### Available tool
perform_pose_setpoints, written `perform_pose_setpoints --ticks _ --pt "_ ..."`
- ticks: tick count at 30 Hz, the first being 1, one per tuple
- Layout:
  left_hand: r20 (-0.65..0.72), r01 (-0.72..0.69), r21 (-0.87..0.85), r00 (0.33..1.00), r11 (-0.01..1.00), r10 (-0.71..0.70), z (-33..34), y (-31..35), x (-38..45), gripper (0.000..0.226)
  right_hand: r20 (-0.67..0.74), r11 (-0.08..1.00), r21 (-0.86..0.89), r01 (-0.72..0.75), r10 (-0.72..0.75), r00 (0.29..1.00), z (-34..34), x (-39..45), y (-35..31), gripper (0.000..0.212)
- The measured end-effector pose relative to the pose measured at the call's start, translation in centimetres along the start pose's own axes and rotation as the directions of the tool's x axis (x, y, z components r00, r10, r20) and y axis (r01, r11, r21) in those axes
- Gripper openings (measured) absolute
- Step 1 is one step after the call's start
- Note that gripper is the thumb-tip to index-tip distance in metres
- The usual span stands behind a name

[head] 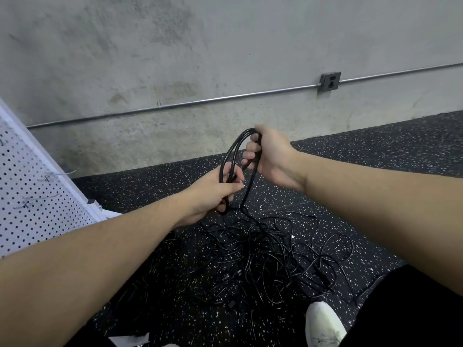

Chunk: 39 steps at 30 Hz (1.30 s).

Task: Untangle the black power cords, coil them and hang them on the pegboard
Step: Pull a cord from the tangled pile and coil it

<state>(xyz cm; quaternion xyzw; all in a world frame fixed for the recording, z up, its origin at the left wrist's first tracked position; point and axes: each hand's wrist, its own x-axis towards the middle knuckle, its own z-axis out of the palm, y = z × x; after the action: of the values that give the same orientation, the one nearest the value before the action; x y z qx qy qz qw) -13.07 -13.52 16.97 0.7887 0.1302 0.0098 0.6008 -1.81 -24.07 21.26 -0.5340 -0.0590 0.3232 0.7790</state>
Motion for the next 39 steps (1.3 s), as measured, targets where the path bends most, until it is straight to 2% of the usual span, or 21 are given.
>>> perform_pose_setpoints --ticks 5,9,12,14,16,21,24,27,29,33,34,36,38,39 --pt "0.027 0.006 -0.018 1.000 1.000 -0.006 0.2 -0.3 0.2 0.041 0.005 0.997 -0.053 0.053 -0.052 0.999 0.5 -0.1 -0.2 0.034" --pt "0.099 0.001 -0.002 0.995 1.000 0.000 0.4 0.0 0.2 0.041 0.006 0.997 -0.068 0.032 -0.032 0.999 0.1 0.0 -0.4 0.034" --pt "0.164 0.065 -0.158 0.986 0.985 -0.039 0.5 0.1 0.0 0.043 0.012 0.998 -0.051 0.021 -0.020 1.000 -0.1 -0.1 -0.5 0.033" --pt "0.225 0.140 -0.291 0.971 0.946 -0.074 0.7 0.5 -0.3 0.052 0.022 0.999 -0.016 0.036 -0.035 0.999 -0.2 -0.2 -0.5 0.034" --pt "0.262 0.168 -0.333 0.962 0.928 -0.080 0.7 0.8 -0.4 0.057 0.036 0.999 0.016 0.042 -0.042 0.998 -0.3 -0.1 -0.7 0.036" --pt "0.335 0.196 -0.214 0.935 0.957 -0.117 0.4 1.1 -0.6 0.048 0.043 1.000 0.021 -0.003 0.002 0.999 -1.1 0.0 -0.3 0.036" --pt "0.310 0.187 -0.178 0.942 0.966 -0.126 0.5 0.9 -0.5 0.043 0.034 0.999 -0.042 -0.011 0.012 0.999 -1.2 0.3 -0.2 0.036" --pt "0.228 0.128 -0.175 0.970 0.976 -0.086 0.6 0.4 -0.2 0.035 0.015 0.983 -0.182 -0.024 0.027 1.000 -1.5 0.3 -0.3 0.042" --pt "0.153 0.089 -0.156 0.986 0.984 -0.065 0.8 0.3 0.0 0.031 0.055 0.954 -0.295 -0.046 0.065 0.996 -2.1 0.1 -0.1 0.044" --pt "-0.026 0.017 -0.110 0.999 0.994 -0.020 0.9 0.5 0.3 0.030 0.152 0.779 -0.626 -0.029 0.158 0.976 -3.4 0.0 1.2 0.041" --pt "-0.060 -0.001 -0.131 0.998 0.991 -0.007 0.8 0.6 0.4 0.029 0.176 0.695 -0.719 -0.001 0.184 0.967 -3.6 -0.1 1.5 0.044" --pt "-0.109 -0.024 -0.211 0.994 0.977 0.001 0.7 0.9 0.5 0.026 0.243 0.447 -0.888 0.107 0.260 0.935 -3.8 -0.6 2.0 0.058" --pt "-0.131 -0.030 -0.285 0.991 0.958 -0.008 0.5 1.3 0.7 0.031 0.308 0.235 -0.945 0.229 0.393 0.867 -3.5 -1.3 2.6 0.068" --pt "-0.133 -0.032 -0.304 0.991 0.952 -0.009 0.4 1.4 0.8 0.036 0.326 0.176 -0.945 0.274 0.460 0.826 -3.4 -1.5 3.0 0.064"
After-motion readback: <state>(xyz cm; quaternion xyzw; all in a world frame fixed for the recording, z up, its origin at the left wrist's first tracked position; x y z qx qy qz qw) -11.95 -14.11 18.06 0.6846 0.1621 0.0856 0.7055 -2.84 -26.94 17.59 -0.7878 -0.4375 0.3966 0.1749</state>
